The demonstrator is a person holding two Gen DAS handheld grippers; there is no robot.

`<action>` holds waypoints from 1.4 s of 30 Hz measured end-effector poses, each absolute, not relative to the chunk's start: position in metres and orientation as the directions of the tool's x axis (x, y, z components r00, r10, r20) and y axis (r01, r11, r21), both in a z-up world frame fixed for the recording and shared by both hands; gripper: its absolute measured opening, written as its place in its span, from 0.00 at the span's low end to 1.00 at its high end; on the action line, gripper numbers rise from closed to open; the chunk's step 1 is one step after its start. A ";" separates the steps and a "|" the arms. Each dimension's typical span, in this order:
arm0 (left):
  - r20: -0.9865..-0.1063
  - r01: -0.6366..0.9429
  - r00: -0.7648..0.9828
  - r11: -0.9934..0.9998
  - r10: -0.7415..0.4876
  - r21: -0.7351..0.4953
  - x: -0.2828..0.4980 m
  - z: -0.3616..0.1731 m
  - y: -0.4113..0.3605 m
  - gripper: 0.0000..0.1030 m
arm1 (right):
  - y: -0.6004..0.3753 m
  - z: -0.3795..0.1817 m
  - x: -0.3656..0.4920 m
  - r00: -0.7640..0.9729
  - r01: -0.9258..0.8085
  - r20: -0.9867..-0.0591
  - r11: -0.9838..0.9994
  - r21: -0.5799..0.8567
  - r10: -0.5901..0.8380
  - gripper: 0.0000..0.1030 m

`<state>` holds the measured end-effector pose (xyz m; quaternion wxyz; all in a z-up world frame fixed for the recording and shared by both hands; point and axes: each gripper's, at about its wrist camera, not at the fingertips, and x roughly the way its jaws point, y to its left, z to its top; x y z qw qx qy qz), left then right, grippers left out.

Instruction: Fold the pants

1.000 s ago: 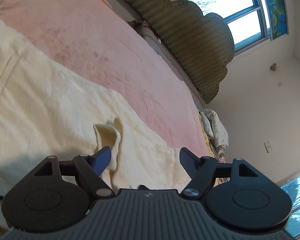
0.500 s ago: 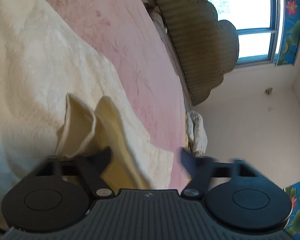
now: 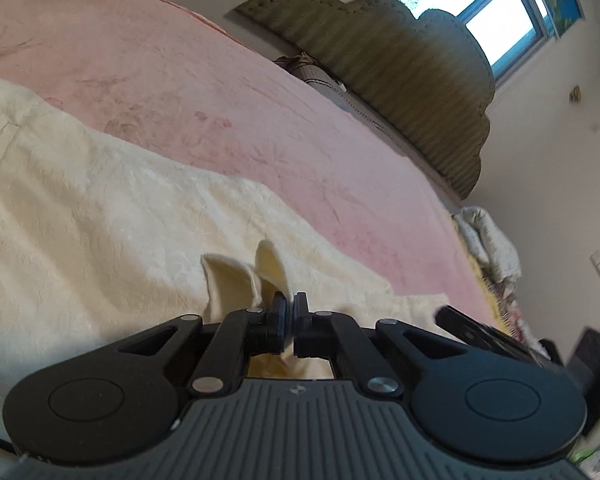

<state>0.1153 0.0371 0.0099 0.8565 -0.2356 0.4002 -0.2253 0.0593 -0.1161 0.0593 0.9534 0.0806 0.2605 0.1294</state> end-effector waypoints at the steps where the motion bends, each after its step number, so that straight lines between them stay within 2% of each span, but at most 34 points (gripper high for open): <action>1: -0.585 0.199 0.583 0.798 -0.563 -0.569 0.112 0.009 0.036 0.02 | -0.128 0.048 0.072 0.819 -0.133 -0.525 0.967 0.215 0.230 0.13; 4: -0.594 0.211 0.606 0.827 -0.529 -0.521 0.104 0.011 0.037 0.01 | -0.144 0.015 0.092 0.734 -0.046 -0.638 0.954 0.296 0.233 0.12; 7: -0.606 0.216 0.621 0.852 -0.497 -0.478 0.102 0.011 0.039 0.01 | -0.114 0.021 0.069 0.744 -0.169 -0.588 0.941 0.293 0.317 0.15; 8: -0.607 0.211 0.621 0.852 -0.496 -0.480 0.101 0.010 0.040 0.01 | -0.099 0.024 0.063 0.740 -0.220 -0.573 0.931 0.291 0.354 0.20; 11: -0.606 0.217 0.633 0.862 -0.481 -0.458 0.097 0.012 0.040 0.01 | -0.053 0.024 0.054 0.649 -0.378 -0.583 0.872 0.311 0.489 0.22; 14: -0.601 0.200 0.631 0.851 -0.491 -0.486 0.099 0.012 0.046 0.01 | -0.024 0.035 0.040 0.650 -0.479 -0.583 0.858 0.184 0.488 0.22; 16: -0.600 0.192 0.635 0.852 -0.486 -0.487 0.102 0.010 0.047 0.01 | -0.025 0.041 0.038 0.607 -0.531 -0.573 0.817 0.225 0.551 0.22; 18: -0.613 0.187 0.631 0.860 -0.475 -0.474 0.103 0.009 0.043 0.01 | -0.030 0.042 0.037 0.550 -0.573 -0.547 0.762 0.302 0.631 0.30; 19: -0.617 0.186 0.630 0.863 -0.472 -0.470 0.102 0.008 0.042 0.01 | -0.031 0.043 0.036 0.554 -0.575 -0.545 0.763 0.296 0.629 0.38; 20: -0.619 0.187 0.629 0.865 -0.470 -0.466 0.101 0.008 0.042 0.01 | -0.032 0.045 0.035 0.576 -0.559 -0.550 0.783 0.274 0.604 0.40; 25: -0.622 0.162 0.640 0.871 -0.451 -0.464 0.098 0.023 0.051 0.10 | -0.081 0.068 0.053 0.719 -0.389 -0.527 0.891 0.235 0.453 0.40; 27: -0.601 0.169 0.674 0.882 -0.430 -0.441 0.097 0.035 0.048 0.10 | -0.098 0.068 0.067 0.761 -0.286 -0.568 0.948 0.141 0.314 0.40; 29: -0.577 0.220 0.673 0.870 -0.462 -0.440 0.099 0.045 0.038 0.12 | -0.113 0.059 0.087 0.757 -0.203 -0.617 0.975 0.091 0.215 0.40; 30: -0.576 0.252 0.658 0.863 -0.485 -0.438 0.101 0.047 0.030 0.15 | -0.120 0.052 0.095 0.748 -0.184 -0.631 0.978 0.103 0.207 0.40; 31: -0.582 0.283 0.641 0.859 -0.501 -0.427 0.103 0.047 0.022 0.23 | -0.125 0.045 0.104 0.731 -0.176 -0.647 0.976 0.127 0.216 0.40; 33: -0.612 0.301 0.614 0.864 -0.499 -0.403 0.108 0.042 0.009 0.24 | -0.133 0.028 0.117 0.690 -0.146 -0.688 0.974 0.175 0.226 0.39; 39: -0.603 0.326 0.609 0.855 -0.516 -0.403 0.111 0.037 0.012 0.29 | -0.146 0.054 0.090 0.780 -0.124 -0.595 0.980 0.156 0.193 0.42; 42: -0.622 0.349 0.581 0.850 -0.526 -0.394 0.113 0.030 0.001 0.38 | -0.145 0.054 0.089 0.763 -0.220 -0.574 0.954 0.203 0.298 0.42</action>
